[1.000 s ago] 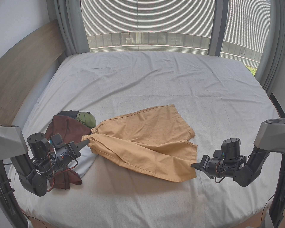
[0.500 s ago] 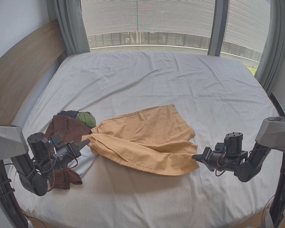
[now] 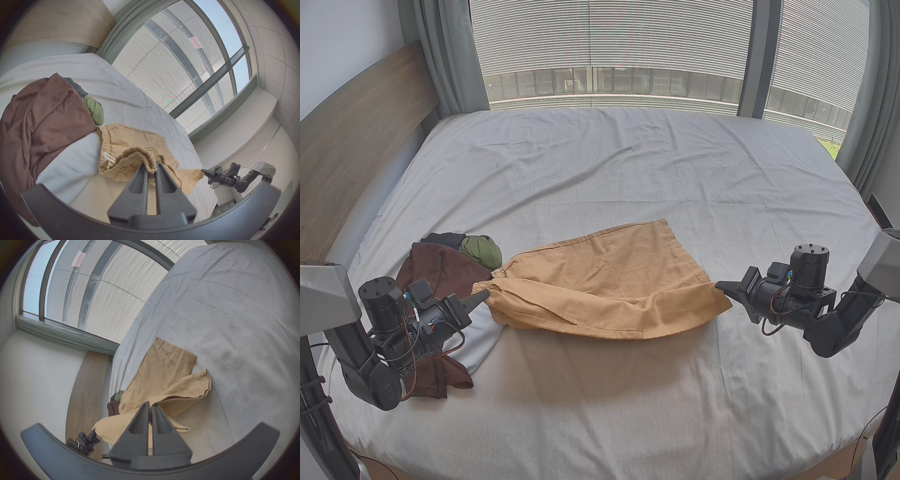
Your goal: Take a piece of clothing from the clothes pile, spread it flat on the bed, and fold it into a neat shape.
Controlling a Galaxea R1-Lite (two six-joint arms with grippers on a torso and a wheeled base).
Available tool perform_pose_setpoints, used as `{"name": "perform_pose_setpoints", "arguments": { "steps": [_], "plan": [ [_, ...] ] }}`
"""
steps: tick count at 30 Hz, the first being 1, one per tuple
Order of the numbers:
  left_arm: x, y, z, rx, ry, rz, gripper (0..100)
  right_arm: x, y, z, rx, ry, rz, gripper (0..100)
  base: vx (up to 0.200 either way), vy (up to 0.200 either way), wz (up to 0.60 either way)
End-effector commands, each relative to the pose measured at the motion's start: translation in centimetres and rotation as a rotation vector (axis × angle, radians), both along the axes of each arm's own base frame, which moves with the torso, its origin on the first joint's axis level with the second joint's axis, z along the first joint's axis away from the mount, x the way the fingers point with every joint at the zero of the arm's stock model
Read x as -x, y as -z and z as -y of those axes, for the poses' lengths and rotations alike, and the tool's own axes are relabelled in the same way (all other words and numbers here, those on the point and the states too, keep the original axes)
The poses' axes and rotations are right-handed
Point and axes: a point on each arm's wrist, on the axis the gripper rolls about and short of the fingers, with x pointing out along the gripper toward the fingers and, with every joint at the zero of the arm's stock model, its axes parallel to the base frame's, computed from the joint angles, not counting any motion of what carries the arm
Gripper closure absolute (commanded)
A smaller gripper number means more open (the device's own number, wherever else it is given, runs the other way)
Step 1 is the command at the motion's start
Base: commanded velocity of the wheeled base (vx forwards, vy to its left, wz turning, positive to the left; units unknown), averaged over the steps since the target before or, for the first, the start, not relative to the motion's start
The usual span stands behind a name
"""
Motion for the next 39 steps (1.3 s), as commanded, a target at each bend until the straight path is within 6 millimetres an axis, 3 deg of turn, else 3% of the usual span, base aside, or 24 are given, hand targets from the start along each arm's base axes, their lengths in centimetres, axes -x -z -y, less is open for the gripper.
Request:
{"name": "perform_pose_setpoints", "arguments": {
  "steps": [1, 14, 28, 39],
  "plan": [
    [-0.3, -0.3, 0.1, 0.020, -0.003, 0.006, 100, -0.9, -1.3, 0.1, -0.021, 0.012, 0.047, 100, 0.000, 0.000, 0.00],
    [-1.2, -0.9, 0.7, 0.054, -0.036, 0.028, 100, -3.8, -4.4, -0.3, -0.031, 0.017, 0.090, 100, 0.000, 0.000, 0.00],
    [-1.6, 0.0, 1.6, 0.045, -0.047, 0.012, 100, -5.4, -6.1, -0.3, -0.037, 0.024, 0.133, 100, 0.000, 0.000, 0.00],
    [-2.2, 0.6, 2.1, 0.042, -0.062, 0.002, 100, -8.1, -4.4, -1.3, -0.027, 0.014, 0.098, 100, 0.000, 0.000, 0.00]
  ]
}}
